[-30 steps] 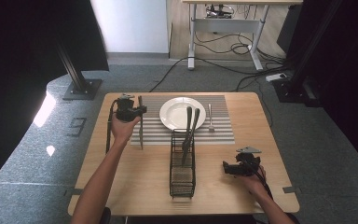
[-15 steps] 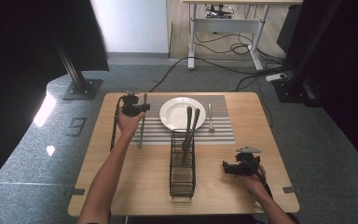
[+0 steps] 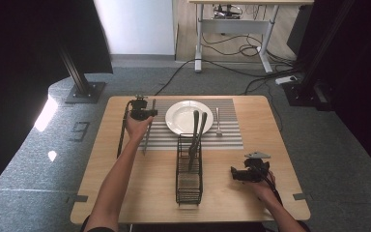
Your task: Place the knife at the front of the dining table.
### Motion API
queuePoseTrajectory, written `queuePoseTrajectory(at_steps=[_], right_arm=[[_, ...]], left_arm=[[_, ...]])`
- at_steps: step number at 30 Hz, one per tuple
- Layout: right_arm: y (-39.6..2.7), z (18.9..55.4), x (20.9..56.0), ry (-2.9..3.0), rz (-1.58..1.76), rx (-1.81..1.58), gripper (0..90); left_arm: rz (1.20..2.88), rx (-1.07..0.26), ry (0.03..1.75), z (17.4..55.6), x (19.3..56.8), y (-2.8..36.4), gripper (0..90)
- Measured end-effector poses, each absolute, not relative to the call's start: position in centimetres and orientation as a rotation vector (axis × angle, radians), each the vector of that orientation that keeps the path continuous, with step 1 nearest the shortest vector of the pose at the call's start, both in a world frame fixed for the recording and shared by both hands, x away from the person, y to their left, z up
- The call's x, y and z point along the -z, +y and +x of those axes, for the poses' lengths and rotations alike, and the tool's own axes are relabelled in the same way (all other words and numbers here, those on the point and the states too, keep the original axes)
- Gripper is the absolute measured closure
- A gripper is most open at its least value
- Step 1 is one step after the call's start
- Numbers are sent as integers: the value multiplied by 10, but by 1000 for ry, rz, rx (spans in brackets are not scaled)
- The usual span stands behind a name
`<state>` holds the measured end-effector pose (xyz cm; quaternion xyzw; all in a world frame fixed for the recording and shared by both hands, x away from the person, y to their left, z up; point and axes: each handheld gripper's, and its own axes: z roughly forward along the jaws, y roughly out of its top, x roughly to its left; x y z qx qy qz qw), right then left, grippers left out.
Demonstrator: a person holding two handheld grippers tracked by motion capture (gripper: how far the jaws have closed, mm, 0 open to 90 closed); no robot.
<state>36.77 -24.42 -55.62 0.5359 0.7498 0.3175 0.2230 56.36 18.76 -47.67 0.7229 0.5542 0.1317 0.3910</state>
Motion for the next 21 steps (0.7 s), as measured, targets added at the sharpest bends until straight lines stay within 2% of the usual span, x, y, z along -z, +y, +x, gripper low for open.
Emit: queuePoseTrajectory(at_steps=[17,21], right_arm=[[-244,368,556,2074,1474,-879,2],[-244,368,556,2075,1472,-880,3]], left_arm=[[1890,-373,1511,579,499,174,832],[1882,-348,1514,583,502,169,832]])
